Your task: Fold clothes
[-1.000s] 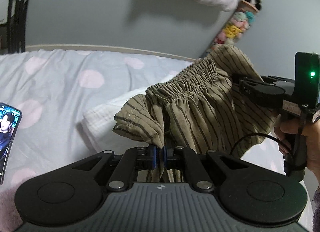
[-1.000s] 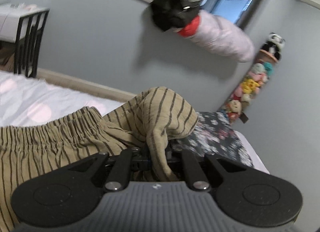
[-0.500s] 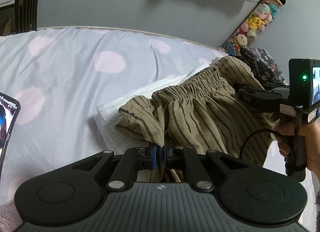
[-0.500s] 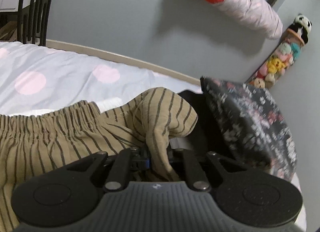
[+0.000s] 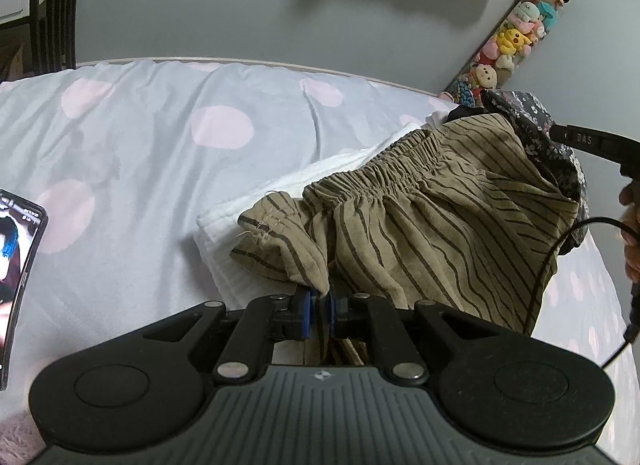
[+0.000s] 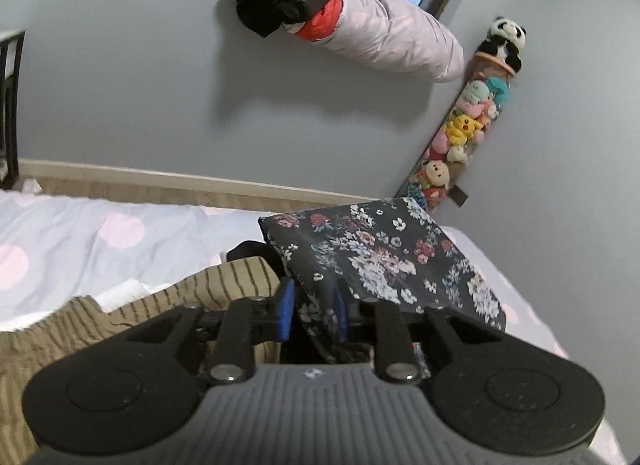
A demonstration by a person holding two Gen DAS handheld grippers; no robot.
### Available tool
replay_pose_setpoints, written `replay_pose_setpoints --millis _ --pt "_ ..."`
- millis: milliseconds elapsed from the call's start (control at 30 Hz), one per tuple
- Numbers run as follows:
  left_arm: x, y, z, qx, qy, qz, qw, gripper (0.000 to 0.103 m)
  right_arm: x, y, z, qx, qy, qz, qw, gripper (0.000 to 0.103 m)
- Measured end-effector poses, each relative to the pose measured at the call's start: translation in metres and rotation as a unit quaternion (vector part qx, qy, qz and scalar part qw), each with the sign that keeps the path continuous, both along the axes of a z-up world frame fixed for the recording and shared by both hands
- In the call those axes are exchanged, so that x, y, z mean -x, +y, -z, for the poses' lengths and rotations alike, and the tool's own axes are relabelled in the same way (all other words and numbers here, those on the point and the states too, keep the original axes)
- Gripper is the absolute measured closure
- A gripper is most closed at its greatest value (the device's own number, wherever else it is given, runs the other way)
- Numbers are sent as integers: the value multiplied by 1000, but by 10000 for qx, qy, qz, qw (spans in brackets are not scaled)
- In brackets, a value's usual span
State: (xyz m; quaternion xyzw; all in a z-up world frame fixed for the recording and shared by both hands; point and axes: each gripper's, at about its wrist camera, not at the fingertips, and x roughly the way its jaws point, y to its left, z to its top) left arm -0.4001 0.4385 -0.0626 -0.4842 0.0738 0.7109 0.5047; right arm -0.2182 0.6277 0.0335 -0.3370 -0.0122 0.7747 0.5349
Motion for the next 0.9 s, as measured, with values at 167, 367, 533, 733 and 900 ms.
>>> replay_pose_setpoints --millis 167,367,533,733,900 --pt "-1 -1 3 -17 -6 -39 10000 93 12 -1 7 300 126 -387 9987 85" --pt "2 3 13 0 -62 41 10000 93 32 35 46 481 24 -238 9986 93" --pt "4 6 21 7 -155 101 9998 93 42 60 80 874 120 -310 9956 94" --pt "9 8 27 29 -281 113 9995 90 43 81 119 1557 98 -143 9877 95" --pt "6 7 23 93 -214 47 9997 88 46 74 111 1427 -28 -170 9896 94"
